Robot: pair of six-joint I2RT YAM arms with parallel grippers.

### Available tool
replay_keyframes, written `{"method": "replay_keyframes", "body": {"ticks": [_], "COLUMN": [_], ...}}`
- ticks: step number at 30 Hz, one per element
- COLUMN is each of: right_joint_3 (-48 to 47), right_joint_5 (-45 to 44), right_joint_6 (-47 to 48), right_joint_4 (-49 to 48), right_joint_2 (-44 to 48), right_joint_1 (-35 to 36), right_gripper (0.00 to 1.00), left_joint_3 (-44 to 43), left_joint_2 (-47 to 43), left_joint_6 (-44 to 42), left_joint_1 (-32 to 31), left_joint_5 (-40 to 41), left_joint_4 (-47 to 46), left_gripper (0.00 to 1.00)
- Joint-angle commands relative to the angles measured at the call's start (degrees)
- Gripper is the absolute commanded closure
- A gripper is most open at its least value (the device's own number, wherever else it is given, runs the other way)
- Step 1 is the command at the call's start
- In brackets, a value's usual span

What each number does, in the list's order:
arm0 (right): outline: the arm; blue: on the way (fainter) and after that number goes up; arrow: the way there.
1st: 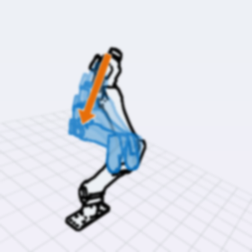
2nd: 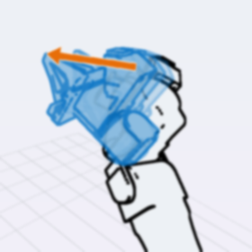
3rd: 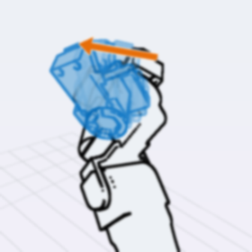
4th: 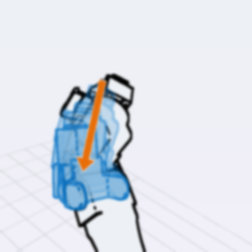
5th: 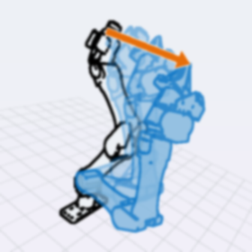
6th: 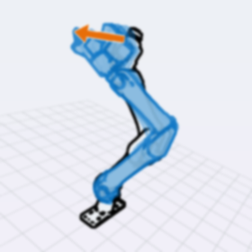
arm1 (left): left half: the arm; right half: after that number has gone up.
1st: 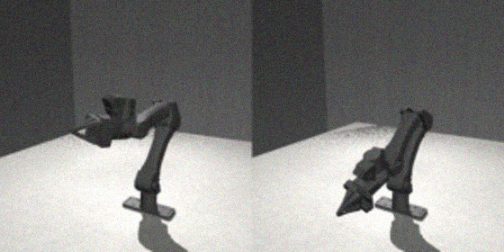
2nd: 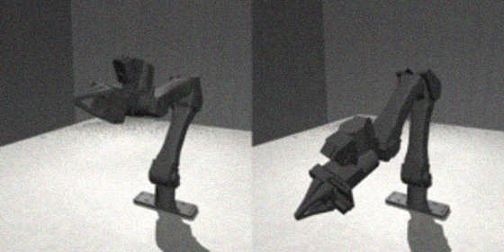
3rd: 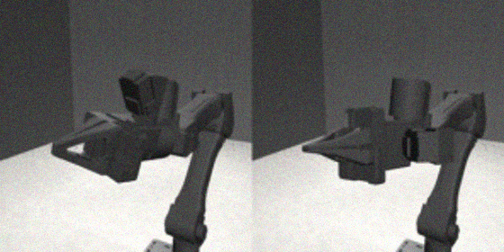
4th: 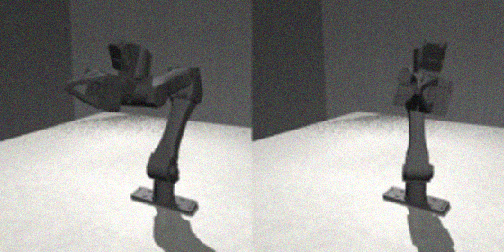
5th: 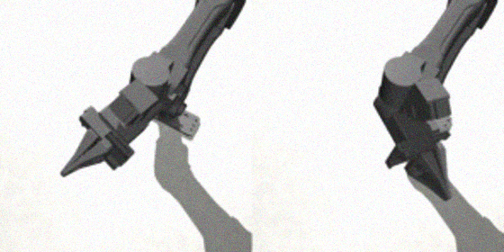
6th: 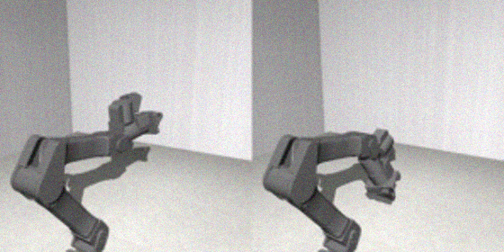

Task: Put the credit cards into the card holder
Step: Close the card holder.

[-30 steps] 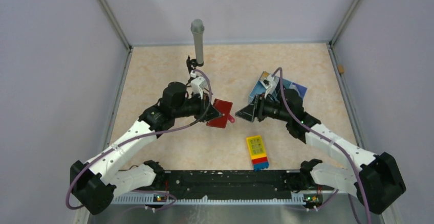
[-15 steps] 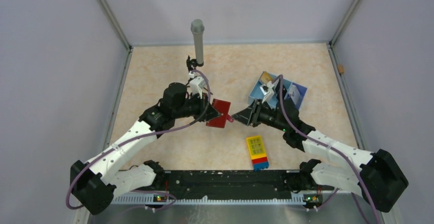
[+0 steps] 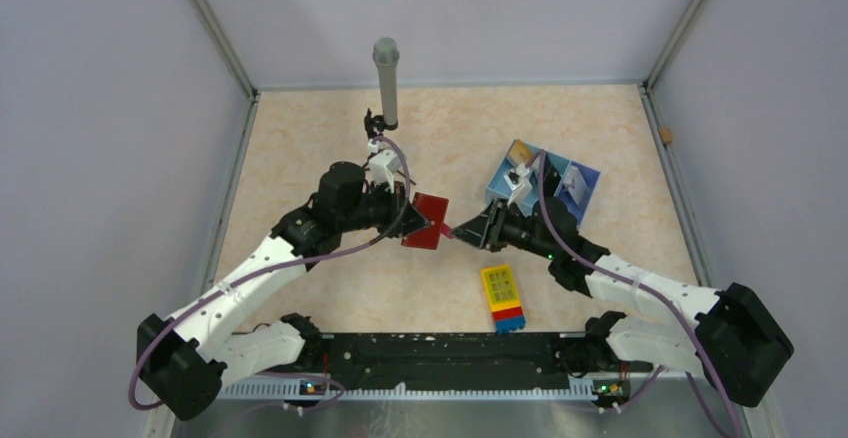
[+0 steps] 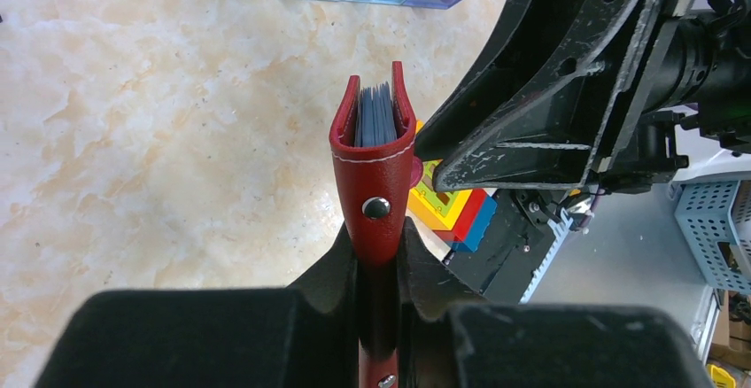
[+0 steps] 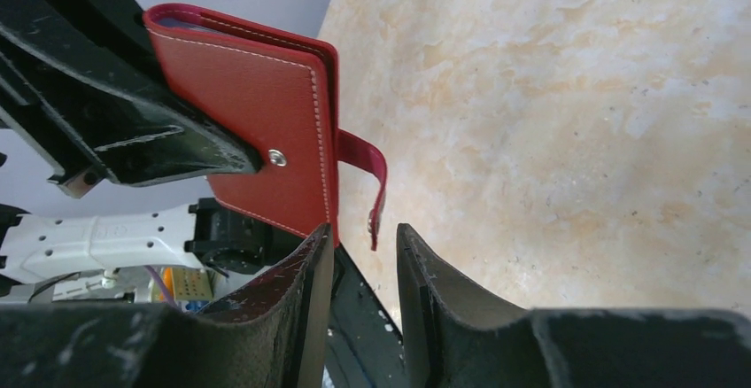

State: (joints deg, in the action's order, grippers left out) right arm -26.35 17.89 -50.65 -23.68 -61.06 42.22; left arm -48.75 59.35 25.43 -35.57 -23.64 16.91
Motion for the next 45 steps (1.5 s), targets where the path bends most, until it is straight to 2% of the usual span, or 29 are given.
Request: {"method": "replay_keyframes", "body": {"ticks": [1, 9, 17, 19, 22, 31, 45], "right_joint_3": [0.8, 1.2, 1.3, 1.3, 1.5, 1.3, -3.9], "right_joint_5": [-2.6, -0.7, 1.6, 1.9, 2.1, 2.3, 4.6], "right_joint_6": [0.0, -0.3, -1.6, -1.6, -1.9, -0.6, 0.3], "right_joint_4": [-0.7, -3.7, -8.3, -8.7, -9.1, -9.4, -12.2], "right_joint_2": [-0.7, -1.9, -4.6, -5.1, -5.2, -3.7, -8.5], "right_joint_1": [0.7, 0.7, 0.7, 0.8, 0.7, 0.8, 1.7], "right_gripper": [0.69, 0.80, 0.83, 0.87, 1.00, 1.00, 1.00], "left_joint_3": [-0.3, -0.4, -0.4, -0.4, -0.4, -0.5, -1.0], "left_joint_2": [-1.8, -1.5, -1.3, -1.2, -1.1, -0.4, 2.3], "left_joint_6": [0.4, 0.4, 0.4, 0.4, 0.4, -0.2, -0.5], "left_joint_1": [-0.1, -0.1, -0.1, 0.0, -0.1, -0.1, -2.5], "left_joint_5": [0.8, 0.9, 1.0, 1.0, 1.2, 2.0, 2.4], "left_joint_4": [-1.6, -1.5, -1.4, -1.4, -1.3, -0.6, 0.7], "left_gripper": [1.00, 1.00, 1.00, 1.00, 1.00, 1.00, 1.00]}}
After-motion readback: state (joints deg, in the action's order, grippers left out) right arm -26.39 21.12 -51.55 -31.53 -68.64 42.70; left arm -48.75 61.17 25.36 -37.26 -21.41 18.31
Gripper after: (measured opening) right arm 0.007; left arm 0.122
